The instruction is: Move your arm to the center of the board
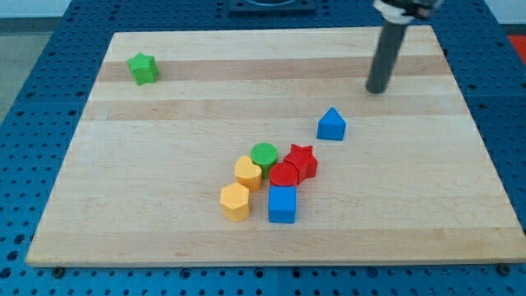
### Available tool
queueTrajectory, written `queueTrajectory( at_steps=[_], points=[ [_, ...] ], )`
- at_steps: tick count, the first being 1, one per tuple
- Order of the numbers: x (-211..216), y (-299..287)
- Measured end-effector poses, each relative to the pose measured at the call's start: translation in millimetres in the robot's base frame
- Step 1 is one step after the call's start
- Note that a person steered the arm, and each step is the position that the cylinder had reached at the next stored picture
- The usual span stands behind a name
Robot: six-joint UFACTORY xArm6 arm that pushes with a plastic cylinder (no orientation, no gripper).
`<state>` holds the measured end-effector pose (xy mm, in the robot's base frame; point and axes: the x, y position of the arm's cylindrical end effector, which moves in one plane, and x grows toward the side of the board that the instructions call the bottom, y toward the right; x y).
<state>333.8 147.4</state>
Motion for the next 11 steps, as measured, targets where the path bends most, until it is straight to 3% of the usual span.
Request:
queueTrajectory(
  at_steps=[1,3,4,7,8,10,11],
  points=[
    [-12,-47],
    [28,-83],
    [37,-65],
    [139,-1],
    [140,15],
    [36,2],
    [9,-26]
  ],
)
